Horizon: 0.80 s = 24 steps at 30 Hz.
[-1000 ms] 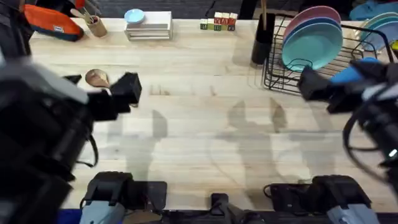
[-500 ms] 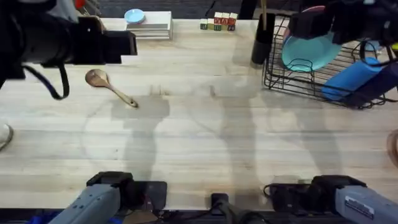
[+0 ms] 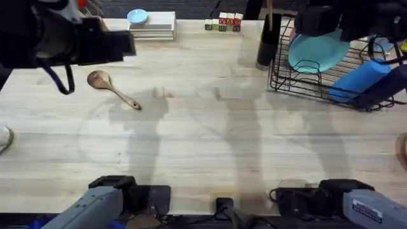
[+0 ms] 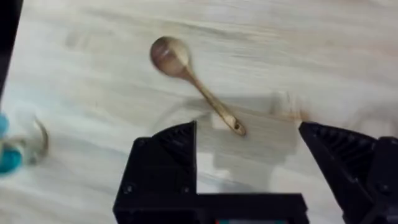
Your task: Pick up the spoon on the table one by one and put them onto the rack
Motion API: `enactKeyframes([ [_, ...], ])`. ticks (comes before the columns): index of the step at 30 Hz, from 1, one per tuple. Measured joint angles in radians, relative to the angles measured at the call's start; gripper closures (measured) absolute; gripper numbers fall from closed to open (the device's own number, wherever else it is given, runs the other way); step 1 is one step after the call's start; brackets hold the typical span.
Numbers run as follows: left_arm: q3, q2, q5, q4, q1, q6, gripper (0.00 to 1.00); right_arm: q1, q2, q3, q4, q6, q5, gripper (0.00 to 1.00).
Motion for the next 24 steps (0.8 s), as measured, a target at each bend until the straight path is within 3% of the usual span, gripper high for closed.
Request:
enactKeyframes([
  [2, 0.0, 0.003, -0.012, -0.005, 0.045, -0.087, 0.008, 0.0, 0.0, 0.0, 0.007, 0.0, 0.0, 0.006],
  [3, 0.001, 0.035, -0.028, -0.043, 0.184, -0.278, 0.008, 0.0, 0.0, 0.0, 0.029, 0.0, 0.0, 0.006],
  [7, 0.001, 0.083, -0.032, -0.055, 0.258, -0.359, 0.008, 0.0, 0.0, 0.0, 0.043, -0.001, 0.0, 0.005],
  [15, 0.001, 0.207, -0.024, -0.041, 0.279, -0.405, 0.007, 0.0, 0.0, 0.0, 0.043, -0.003, 0.0, 0.006],
  [24, 0.002, 0.414, 0.039, 0.097, 0.279, -0.417, 0.008, 0.0, 0.0, 0.0, 0.043, -0.003, 0.0, 0.006],
])
